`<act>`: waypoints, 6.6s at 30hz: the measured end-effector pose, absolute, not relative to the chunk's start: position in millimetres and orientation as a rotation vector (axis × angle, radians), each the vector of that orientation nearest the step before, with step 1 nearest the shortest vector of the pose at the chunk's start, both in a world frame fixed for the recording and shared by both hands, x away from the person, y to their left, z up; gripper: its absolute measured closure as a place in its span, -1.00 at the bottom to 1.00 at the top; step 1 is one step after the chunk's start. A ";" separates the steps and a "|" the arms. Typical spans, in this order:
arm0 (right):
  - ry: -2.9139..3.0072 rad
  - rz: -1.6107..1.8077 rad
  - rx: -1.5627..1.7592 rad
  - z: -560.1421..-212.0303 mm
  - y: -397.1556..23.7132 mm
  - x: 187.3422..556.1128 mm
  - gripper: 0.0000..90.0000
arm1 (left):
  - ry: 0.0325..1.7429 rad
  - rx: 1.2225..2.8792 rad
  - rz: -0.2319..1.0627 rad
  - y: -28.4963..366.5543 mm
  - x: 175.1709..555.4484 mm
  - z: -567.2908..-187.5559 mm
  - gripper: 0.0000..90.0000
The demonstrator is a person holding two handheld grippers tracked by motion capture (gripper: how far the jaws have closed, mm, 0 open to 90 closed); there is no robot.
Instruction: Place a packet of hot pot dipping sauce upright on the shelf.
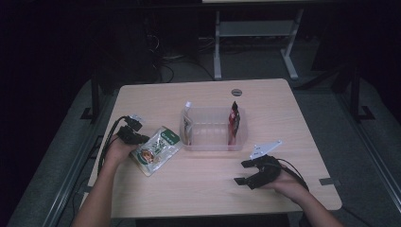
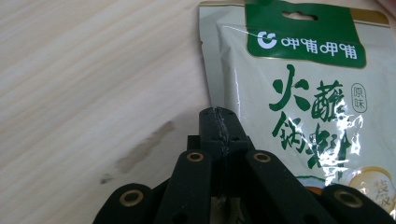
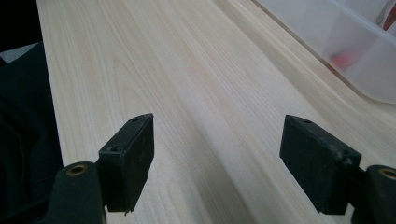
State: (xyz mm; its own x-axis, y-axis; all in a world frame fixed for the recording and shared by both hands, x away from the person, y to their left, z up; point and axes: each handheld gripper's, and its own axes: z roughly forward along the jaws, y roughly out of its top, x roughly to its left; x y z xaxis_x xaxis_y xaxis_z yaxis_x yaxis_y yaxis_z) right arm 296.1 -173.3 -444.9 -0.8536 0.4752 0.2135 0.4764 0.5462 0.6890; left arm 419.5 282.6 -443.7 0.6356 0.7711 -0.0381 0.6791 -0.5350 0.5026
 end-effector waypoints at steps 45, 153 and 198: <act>-2.762 -1.238 -0.835 -443.3 -172.0 295.7 -0.43 | 1.087 2.272 0.264 267.7 343.7 -425.2 0.09; -2.368 -1.464 -0.541 -421.7 -130.2 320.9 0.71 | 0.465 2.193 0.113 175.4 280.1 -391.7 1.00; -2.292 -1.704 -0.369 -385.1 -139.6 309.7 1.00 | 0.451 2.199 0.100 143.1 292.3 -396.2 0.99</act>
